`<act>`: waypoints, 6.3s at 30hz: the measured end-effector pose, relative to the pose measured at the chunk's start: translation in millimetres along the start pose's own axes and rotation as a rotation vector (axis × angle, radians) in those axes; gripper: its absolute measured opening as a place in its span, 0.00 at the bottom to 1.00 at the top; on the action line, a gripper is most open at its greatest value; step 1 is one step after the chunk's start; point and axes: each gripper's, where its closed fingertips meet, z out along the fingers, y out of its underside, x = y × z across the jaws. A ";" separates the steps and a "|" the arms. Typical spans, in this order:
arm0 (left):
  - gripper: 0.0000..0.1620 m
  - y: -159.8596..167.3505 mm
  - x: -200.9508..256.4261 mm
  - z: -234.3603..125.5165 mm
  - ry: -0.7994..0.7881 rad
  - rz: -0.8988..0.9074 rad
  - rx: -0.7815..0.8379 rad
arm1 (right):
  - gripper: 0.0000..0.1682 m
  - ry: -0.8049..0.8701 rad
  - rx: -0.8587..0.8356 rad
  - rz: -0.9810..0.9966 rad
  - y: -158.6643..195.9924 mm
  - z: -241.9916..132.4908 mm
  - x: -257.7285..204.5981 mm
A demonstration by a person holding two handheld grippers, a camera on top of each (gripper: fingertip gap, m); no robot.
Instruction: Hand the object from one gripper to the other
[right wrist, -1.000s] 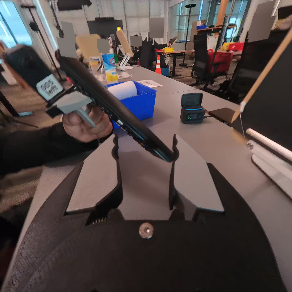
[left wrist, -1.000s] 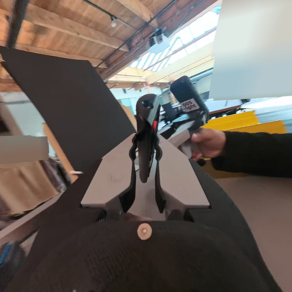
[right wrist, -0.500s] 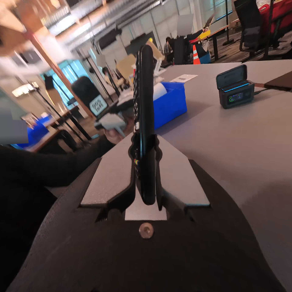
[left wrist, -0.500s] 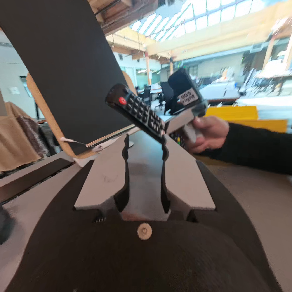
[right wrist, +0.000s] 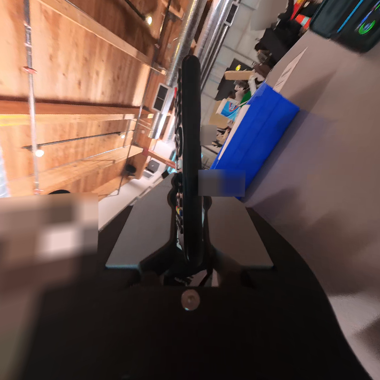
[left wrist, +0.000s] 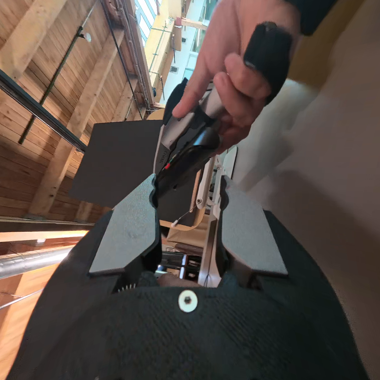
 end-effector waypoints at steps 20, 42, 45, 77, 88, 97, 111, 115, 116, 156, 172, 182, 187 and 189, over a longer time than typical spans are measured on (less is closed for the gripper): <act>0.13 -13.5 -58.6 -21.5 0.030 -0.703 0.245 | 0.23 -0.035 -0.127 -0.215 16.7 5.4 -22.3; 0.15 -4.2 -103.4 -42.9 0.116 -1.290 0.519 | 0.16 0.423 -0.308 -1.337 41.3 24.4 -3.6; 0.14 20.8 -105.6 -38.4 0.029 -1.307 0.417 | 0.10 0.673 -0.216 -1.482 7.8 8.1 0.1; 0.53 30.3 -30.5 -22.5 0.710 -2.040 0.166 | 0.11 1.175 -0.441 -2.802 -25.4 -16.0 -0.9; 0.24 3.9 7.4 -30.7 0.962 -1.920 0.104 | 0.12 1.026 -0.511 -2.916 -0.5 4.7 11.6; 0.15 21.4 2.1 -21.0 0.852 -1.950 0.112 | 0.22 0.934 -0.312 -2.663 -2.1 -0.3 5.3; 0.15 51.0 -40.6 -18.8 0.589 -2.046 0.247 | 0.16 0.729 -0.067 -1.761 -9.2 -12.5 -4.2; 0.15 41.6 -52.0 -20.5 0.504 -1.844 0.273 | 0.42 0.525 -0.221 -1.155 18.8 -1.5 17.1; 0.15 37.4 -52.0 -19.8 0.491 -1.797 0.276 | 0.45 0.467 -0.211 -1.039 20.8 2.2 14.0; 0.45 -8.1 -8.0 -15.3 0.940 -2.150 0.249 | 0.13 1.222 -0.529 -2.693 -10.0 -2.0 10.6; 0.20 0.7 6.4 -13.0 0.908 -2.047 0.161 | 0.14 1.207 -0.613 -2.759 0.7 9.6 29.4; 0.15 5.8 -5.1 -14.4 0.884 -2.102 0.232 | 0.16 1.147 -0.466 -2.737 1.1 8.0 22.0; 0.14 8.0 -5.4 -13.5 0.871 -2.113 0.229 | 0.17 1.147 -0.455 -2.768 -2.7 4.3 21.5; 0.13 9.7 -7.1 -13.3 0.860 -2.119 0.234 | 0.17 1.144 -0.441 -2.796 -3.7 3.2 19.9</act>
